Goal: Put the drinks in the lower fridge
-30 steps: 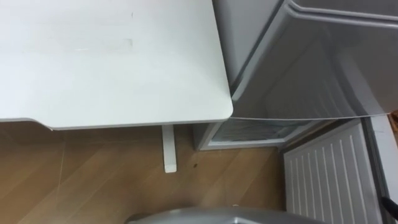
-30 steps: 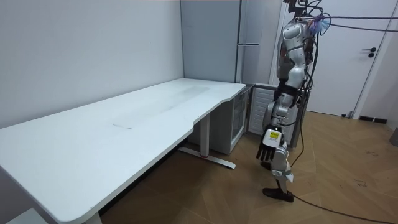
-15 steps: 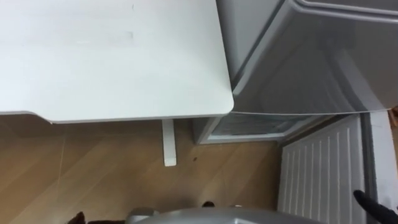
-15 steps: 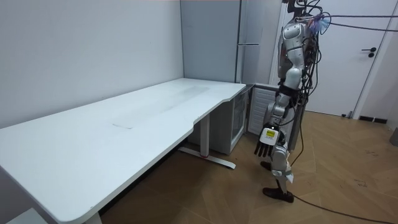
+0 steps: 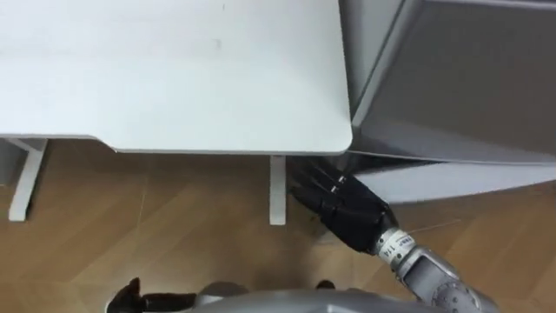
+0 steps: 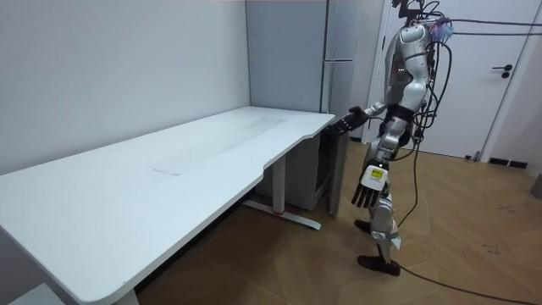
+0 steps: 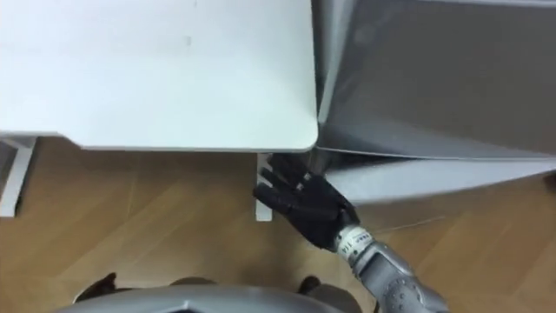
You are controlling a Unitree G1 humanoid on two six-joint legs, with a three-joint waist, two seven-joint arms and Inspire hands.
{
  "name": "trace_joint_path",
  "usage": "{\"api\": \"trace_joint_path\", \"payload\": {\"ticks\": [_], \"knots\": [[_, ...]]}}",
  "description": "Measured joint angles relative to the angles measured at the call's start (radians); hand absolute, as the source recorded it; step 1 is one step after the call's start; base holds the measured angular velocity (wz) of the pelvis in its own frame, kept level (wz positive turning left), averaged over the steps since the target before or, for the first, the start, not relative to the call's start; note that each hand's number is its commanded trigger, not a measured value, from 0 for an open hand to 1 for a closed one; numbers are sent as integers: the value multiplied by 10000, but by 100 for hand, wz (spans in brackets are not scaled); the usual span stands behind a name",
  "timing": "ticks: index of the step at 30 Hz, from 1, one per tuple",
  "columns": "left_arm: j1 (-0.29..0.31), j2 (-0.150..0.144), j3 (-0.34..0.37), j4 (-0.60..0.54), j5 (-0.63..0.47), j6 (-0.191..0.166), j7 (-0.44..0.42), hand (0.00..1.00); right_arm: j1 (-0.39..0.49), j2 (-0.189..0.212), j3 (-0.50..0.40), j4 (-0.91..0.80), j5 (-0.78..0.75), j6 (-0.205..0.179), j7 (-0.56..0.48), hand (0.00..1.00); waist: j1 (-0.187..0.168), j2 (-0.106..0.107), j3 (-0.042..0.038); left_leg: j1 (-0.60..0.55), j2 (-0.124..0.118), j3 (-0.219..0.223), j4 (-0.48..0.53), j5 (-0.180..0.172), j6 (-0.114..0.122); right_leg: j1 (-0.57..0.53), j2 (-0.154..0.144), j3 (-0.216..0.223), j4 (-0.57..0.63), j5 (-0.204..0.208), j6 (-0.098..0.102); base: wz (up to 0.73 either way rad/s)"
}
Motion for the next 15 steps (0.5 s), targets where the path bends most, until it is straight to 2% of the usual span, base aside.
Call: {"api": "trace_joint_path", "payload": {"ticks": [2, 3, 4, 6, 10, 15], "knots": [[49, 104, 133, 6, -387, -4, 76, 0, 57, -11, 5, -19, -16, 318, 251, 0, 37, -236, -43, 32, 4, -1, -7, -2, -2, 34, 10, 20, -14, -6, 7, 0], [35, 252, 142, 74, -517, 14, 157, 0, 53, 0, 11, -118, -93, 540, 434, 0, 53, -363, -97, 40, 1, 8, -6, -4, -1, 41, 4, 21, -7, -5, 7, -3], [-32, 284, 121, 121, -522, 17, 234, 0, 51, -2, 4, -258, -108, 768, 459, 0, 45, -427, -85, 81, -13, 27, -7, -9, 7, 69, -7, 21, -1, 9, 20, 0], [-78, 239, 90, 132, -611, 21, 322, 0, 51, 18, -41, -278, -361, 942, 599, 0, 32, -409, -65, 144, -41, 38, -57, -28, 40, 129, -30, 26, 7, 30, 41, -2], [-117, 131, -153, 84, -751, 123, 423, 0, 91, 32, -91, -911, -923, 1452, 1629, 0, 1, -261, -40, 191, -42, 32, -148, -71, 84, 157, -28, 17, 31, 46, 39, 1], [-7, 134, -177, 88, -1001, 303, 418, 0, 104, -14, -225, -1218, -1175, 1608, 2659, 0, 32, -164, -44, 189, -48, -7, -154, -64, 81, 159, -34, 12, 29, 45, 41, 0]]}}
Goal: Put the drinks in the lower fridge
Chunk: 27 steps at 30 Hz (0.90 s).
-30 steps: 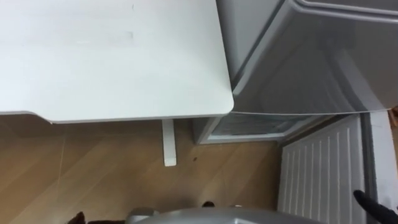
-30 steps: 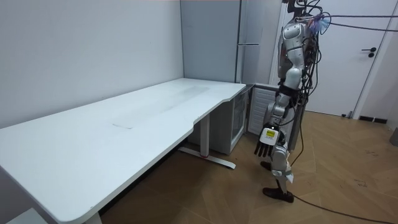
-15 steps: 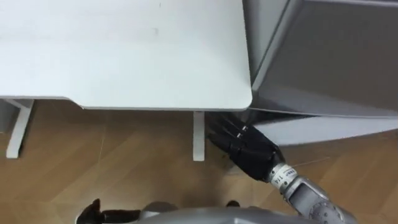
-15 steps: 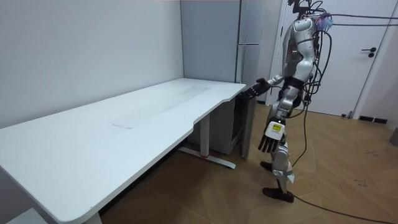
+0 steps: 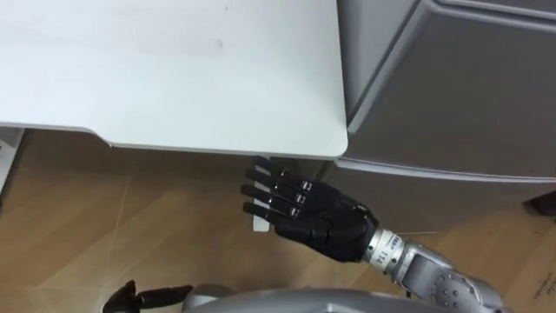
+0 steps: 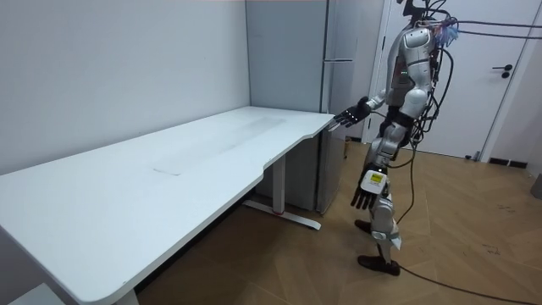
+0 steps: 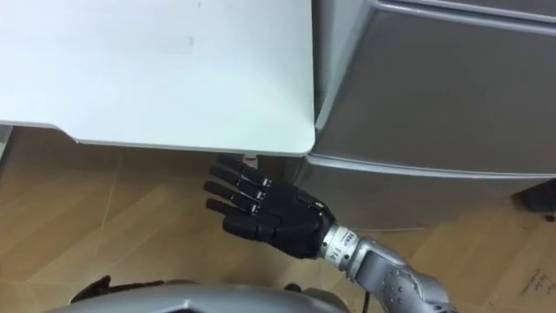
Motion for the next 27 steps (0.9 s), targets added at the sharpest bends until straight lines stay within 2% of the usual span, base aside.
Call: {"api": "trace_joint_path", "payload": {"ticks": [8, 12, 14, 17, 20, 23, 27], "knots": [[4, 10, 90, 20, -209, 7, -84, 0, 195, -30, -573, 164, -1343, 112, 873, 0, -81, -61, -11, 39, -7, 2, -38, -3, 4, 25, -1, 32, -12, -13, 21, 0], [33, -141, 459, 23, -257, 3, 28, 0, 982, -24, -1348, 1126, -2237, 103, 849, 0, -88, -94, -21, 223, -27, 2, -150, -7, 10, 187, -4, 27, -45, -47, 74, 0], [167, -322, 820, -44, -291, -19, 147, 0, 1141, 24, -1814, 2068, -2497, 93, 618, 0, -91, -92, -20, 294, -44, 3, -151, -14, 24, 247, -19, 31, -41, -57, 89, 0], [328, -338, 831, -120, -394, -124, 241, 0, 1013, 187, -2440, 3985, -2624, -62, 49, 0, -316, -110, -18, 356, -46, -49, -151, -18, 29, 350, -36, -18, -46, -73, 112, 7], [482, -441, 1080, -119, -376, -373, 555, 0, 865, 624, -3418, 6187, -2783, -438, -669, 0, -435, -98, -13, 509, -44, -92, -155, -27, 27, 519, -29, -10, -63, -135, 123, 3], [574, -433, 1157, -101, -356, -454, 690, 0, 802, 767, -3800, 7065, -2855, -618, -1336, 0, -651, -69, -10, 531, -58, -250, -152, -27, 26, 672, -32, -116, -185, -138, 129, 14], [690, -609, 1610, -97, -82, -523, 981, 0, 425, 1127, -4365, 8588, -3680, -1147, -2636, 0, -684, -10, -8, 678, -54, -263, -147, -26, 26, 830, -19, -122, -220, -147, 144, 2]]}}
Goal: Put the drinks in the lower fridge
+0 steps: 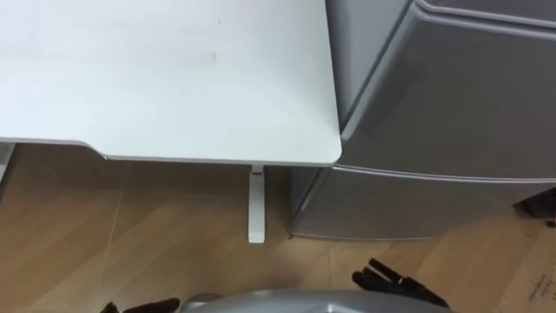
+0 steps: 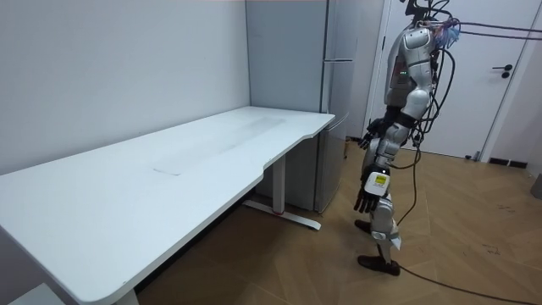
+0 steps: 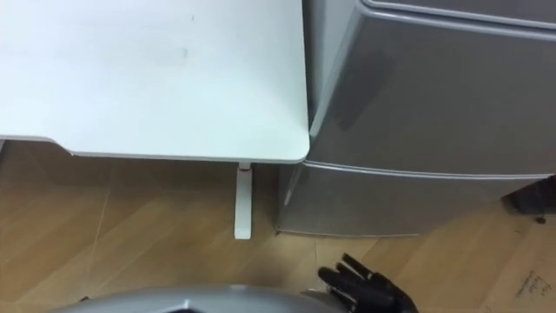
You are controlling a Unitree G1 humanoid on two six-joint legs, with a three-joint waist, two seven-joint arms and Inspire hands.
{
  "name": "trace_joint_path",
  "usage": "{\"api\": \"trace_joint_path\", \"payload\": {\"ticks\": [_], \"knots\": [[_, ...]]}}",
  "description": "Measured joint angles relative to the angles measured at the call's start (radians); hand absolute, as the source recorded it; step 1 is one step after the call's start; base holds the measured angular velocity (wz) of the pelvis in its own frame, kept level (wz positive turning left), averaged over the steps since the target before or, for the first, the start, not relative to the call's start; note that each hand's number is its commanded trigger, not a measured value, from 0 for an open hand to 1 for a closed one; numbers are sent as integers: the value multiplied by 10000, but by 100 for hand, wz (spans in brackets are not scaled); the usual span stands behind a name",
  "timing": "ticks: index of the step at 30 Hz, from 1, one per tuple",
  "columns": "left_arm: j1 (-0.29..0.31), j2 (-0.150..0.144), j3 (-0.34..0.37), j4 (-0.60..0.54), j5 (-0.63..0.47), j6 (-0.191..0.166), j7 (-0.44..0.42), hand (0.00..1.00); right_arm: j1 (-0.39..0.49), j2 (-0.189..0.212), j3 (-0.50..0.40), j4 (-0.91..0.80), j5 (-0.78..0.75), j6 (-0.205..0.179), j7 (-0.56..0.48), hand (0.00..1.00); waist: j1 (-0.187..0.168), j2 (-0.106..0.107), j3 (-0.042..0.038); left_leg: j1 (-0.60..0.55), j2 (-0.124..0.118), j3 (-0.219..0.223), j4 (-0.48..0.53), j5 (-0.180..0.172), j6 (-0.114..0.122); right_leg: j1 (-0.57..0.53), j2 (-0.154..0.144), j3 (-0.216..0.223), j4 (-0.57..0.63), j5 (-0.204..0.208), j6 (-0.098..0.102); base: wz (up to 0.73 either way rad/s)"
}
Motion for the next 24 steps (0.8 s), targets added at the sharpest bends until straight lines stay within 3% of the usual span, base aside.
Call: {"api": "trace_joint_path", "payload": {"ticks": [4, 10, 14, 18, 24], "knots": [[-212, -113, 161, 387, 330, -204, 151, 0, -612, 76, 7, 1075, -883, -168, -1128, 0, -30, 43, 1, 29, 2, -29, -19, -1, 0, 48, -8, -52, -10, -13, 13, 4], [-182, -359, 145, 790, 529, -200, 343, 0, -972, 234, -3, 1545, -1236, -202, -2547, 0, -113, 178, 7, 140, -2, -51, -60, -3, 1, 158, 0, -39, -29, -34, 39, 0], [-219, -439, 169, 1164, 1295, -193, 190, 0, -1014, 401, -305, 1636, -1420, -316, -3099, 0, -341, 241, 18, 175, 0, -232, -60, -8, -5, 323, -6, -227, -127, -57, 52, 13], [-198, -475, 167, 1275, 1308, -143, -10, 0, -1078, 433, -364, 1792, -1442, -370, -3305, 0, -513, 228, 60, 175, -5, -303, -58, -14, -6, 377, -19, -304, -137, -95, 74, 8], [-267, -469, 425, 1303, 2066, 17, -202, 0, -1065, 422, -410, 1860, -1613, -370, -3534, 0, -603, 293, 35, 174, -8, -403, -35, -38, -7, 436, -36, -413, -124, -189, 112, 5]]}}
